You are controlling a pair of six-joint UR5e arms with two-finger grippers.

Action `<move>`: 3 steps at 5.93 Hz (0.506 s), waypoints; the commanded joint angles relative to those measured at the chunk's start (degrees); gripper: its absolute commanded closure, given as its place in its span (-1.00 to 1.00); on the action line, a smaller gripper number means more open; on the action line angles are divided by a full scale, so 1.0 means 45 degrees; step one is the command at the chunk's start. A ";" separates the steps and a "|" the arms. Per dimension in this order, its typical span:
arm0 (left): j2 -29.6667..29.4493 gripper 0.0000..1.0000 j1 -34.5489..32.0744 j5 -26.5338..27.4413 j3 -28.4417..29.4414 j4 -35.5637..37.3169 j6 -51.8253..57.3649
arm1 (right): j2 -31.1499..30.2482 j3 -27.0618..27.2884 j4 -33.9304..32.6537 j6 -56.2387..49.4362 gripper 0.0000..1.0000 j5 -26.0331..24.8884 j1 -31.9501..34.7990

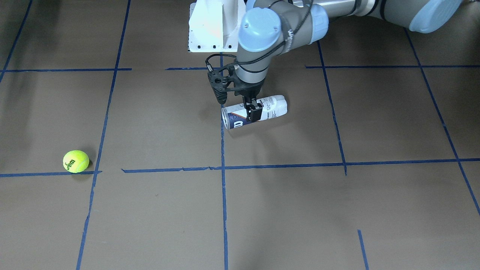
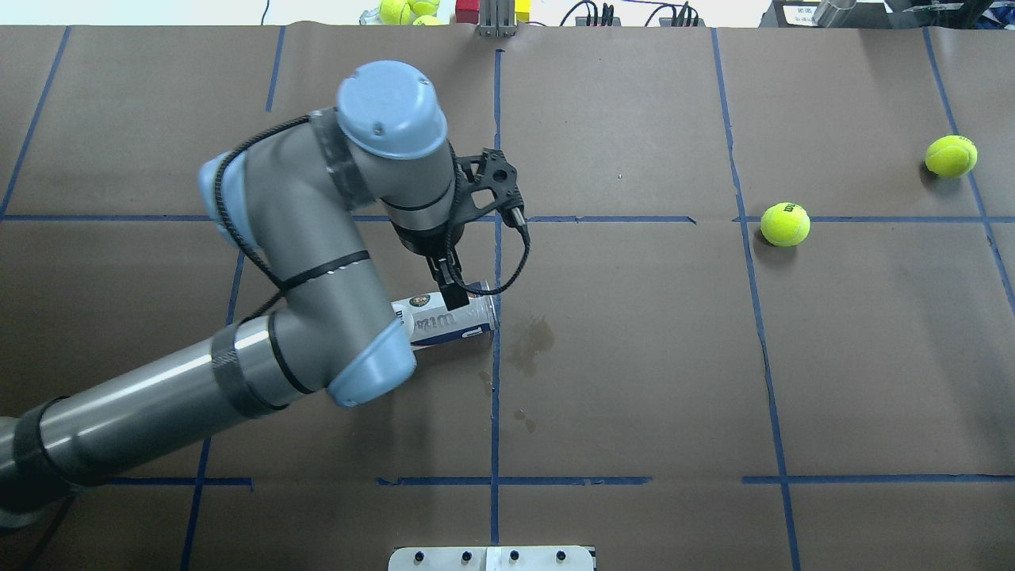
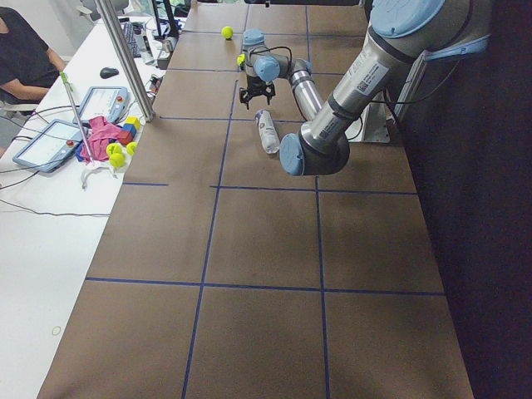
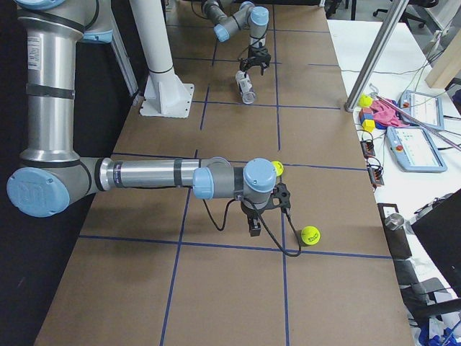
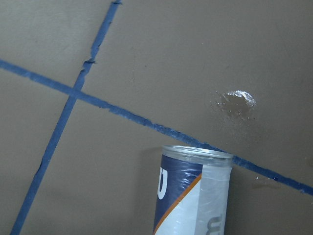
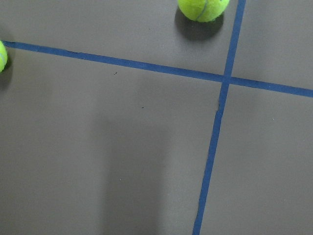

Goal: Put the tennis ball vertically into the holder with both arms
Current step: 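Reach the left gripper down and grasp the clear tube's open end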

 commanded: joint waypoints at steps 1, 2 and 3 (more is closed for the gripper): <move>-0.1019 -1.00 0.0875 0.1618 0.1375 0.1011 0.0515 | -0.0012 0.0002 0.0000 -0.0001 -1.00 0.0000 -0.0001; -0.1816 -1.00 0.0939 0.1842 0.2370 0.1400 0.0845 | -0.0012 0.0041 0.0020 -0.0001 -1.00 0.0000 -0.0001; -0.2269 -1.00 0.1191 0.1864 0.2573 0.2177 0.0848 | -0.0012 0.0002 0.0020 -0.0001 -1.00 -0.0019 -0.0001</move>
